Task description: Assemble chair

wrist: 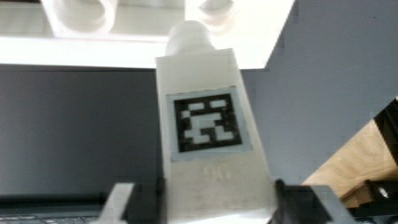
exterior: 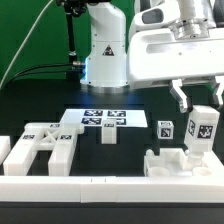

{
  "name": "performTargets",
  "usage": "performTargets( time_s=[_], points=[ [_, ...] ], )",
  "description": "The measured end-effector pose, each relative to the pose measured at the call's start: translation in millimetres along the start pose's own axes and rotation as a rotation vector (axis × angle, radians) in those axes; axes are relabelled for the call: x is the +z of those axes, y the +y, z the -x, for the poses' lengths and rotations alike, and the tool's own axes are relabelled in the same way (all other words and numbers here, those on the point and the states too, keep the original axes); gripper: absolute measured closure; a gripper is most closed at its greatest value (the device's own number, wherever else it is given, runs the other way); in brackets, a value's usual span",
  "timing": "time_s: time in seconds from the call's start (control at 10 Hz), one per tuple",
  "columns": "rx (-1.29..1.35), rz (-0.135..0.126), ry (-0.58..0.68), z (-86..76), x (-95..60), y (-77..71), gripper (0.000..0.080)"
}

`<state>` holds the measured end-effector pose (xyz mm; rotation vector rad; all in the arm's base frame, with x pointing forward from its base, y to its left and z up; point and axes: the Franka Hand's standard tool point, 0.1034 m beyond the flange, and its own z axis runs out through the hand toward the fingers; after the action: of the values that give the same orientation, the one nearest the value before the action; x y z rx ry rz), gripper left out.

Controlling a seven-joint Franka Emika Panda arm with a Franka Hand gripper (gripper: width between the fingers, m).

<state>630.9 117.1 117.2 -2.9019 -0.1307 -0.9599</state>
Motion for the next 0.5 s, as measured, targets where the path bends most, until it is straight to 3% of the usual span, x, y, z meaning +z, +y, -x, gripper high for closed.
performTargets(
  time_s=[0.5],
  points=[
    [0.003,-0.007,-0.006,3.3,7.6,-8.7,0.0517]
  ],
)
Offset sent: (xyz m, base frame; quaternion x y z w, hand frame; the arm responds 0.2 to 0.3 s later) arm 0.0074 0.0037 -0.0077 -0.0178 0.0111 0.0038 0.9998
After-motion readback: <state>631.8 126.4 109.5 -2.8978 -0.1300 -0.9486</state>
